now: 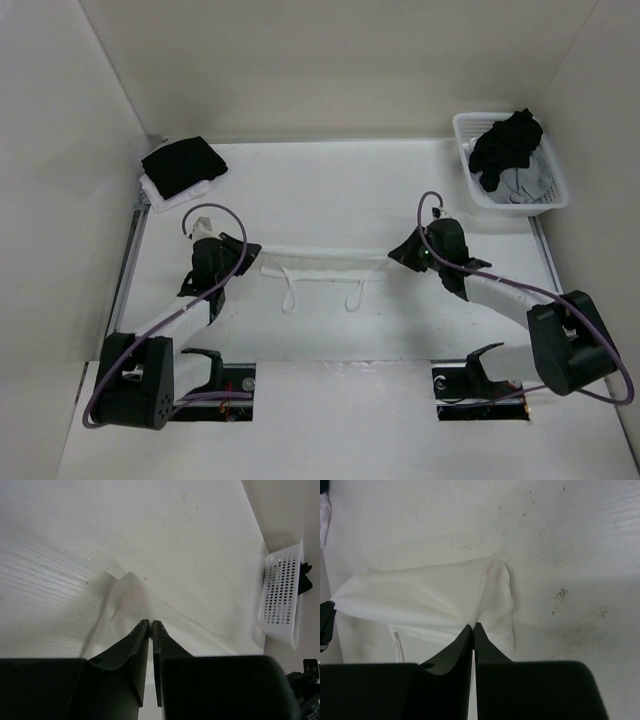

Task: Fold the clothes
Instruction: Fold the tank top

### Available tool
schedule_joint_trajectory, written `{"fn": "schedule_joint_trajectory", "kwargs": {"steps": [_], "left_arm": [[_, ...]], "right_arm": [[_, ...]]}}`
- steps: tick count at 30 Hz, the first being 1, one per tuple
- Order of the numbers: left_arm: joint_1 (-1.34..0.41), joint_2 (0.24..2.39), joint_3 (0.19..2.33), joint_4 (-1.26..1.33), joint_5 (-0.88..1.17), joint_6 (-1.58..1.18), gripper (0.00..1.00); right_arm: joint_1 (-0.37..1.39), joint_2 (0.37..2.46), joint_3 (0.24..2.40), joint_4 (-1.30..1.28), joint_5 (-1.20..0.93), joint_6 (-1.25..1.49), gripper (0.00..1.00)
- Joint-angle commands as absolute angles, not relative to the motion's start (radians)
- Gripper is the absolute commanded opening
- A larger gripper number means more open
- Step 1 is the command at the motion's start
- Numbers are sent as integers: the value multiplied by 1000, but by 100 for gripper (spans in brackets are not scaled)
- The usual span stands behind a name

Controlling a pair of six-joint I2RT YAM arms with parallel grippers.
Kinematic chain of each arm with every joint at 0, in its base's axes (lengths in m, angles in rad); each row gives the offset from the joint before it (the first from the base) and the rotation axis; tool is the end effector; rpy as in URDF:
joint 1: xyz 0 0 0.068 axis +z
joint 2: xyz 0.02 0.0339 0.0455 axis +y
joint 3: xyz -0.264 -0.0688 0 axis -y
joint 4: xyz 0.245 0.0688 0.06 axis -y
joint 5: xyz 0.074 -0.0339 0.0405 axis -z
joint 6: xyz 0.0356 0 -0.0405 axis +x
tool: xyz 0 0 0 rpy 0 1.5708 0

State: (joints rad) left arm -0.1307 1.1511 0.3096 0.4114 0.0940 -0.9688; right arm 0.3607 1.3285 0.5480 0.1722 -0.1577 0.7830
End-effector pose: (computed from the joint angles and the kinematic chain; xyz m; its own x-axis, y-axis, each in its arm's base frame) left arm 0.2176 -0.0320 0.1663 -0.4108 -0.7736 -0.4825 -0.2194 0.5975 -0.7713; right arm 0.2437 0.0979 0.1777 -0.7099 0.4768 -0.5183 0.0447 0.7650 0.6425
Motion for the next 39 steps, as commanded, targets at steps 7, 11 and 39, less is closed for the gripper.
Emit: {"fn": "schedule_joint_trajectory", "kwargs": {"steps": [7, 11, 39], "left_arm": [[-97, 1023, 219, 414, 187, -970, 7], [-105, 977, 184, 391, 190, -963, 7], [-284, 784, 299, 133, -55, -934, 31]], "right_arm": [[384, 1200, 454, 216, -137, 795, 7], [419, 1166, 408, 201, -106, 804, 7], [636, 983, 501, -74, 120, 809, 18]]}}
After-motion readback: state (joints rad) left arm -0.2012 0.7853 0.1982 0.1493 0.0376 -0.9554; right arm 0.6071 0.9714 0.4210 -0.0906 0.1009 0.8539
